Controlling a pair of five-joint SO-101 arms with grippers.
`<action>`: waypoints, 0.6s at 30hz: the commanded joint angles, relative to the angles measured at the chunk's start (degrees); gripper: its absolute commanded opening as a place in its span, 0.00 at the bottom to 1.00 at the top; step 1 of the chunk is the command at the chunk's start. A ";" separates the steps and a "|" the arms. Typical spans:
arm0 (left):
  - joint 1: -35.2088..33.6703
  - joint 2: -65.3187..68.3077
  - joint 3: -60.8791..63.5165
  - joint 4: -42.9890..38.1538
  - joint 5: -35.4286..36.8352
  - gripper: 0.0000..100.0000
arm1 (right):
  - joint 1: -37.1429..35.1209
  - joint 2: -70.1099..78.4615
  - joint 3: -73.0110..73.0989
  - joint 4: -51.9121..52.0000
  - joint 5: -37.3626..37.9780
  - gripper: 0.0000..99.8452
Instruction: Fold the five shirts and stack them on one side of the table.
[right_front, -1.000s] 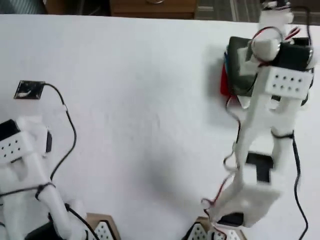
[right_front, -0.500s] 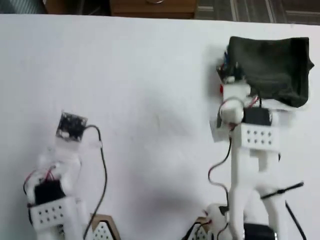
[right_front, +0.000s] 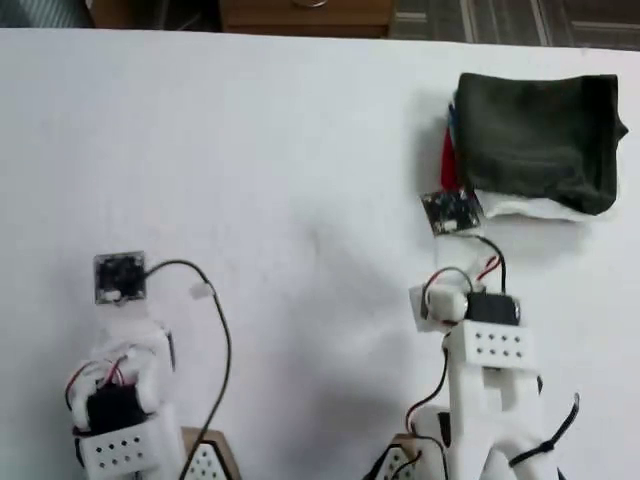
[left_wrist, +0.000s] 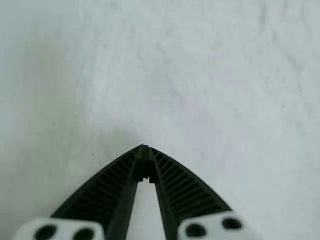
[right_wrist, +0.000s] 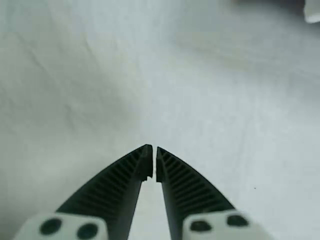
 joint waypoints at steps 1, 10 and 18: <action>4.66 -0.97 1.80 0.53 13.71 0.03 | -0.57 -3.65 2.90 -1.36 -1.67 0.02; 13.27 -1.05 1.71 2.29 14.68 0.03 | -0.66 -5.32 11.69 -1.45 -4.66 0.02; 14.07 -1.05 1.71 2.29 14.68 0.03 | -0.57 -5.49 18.90 -4.97 -1.05 0.02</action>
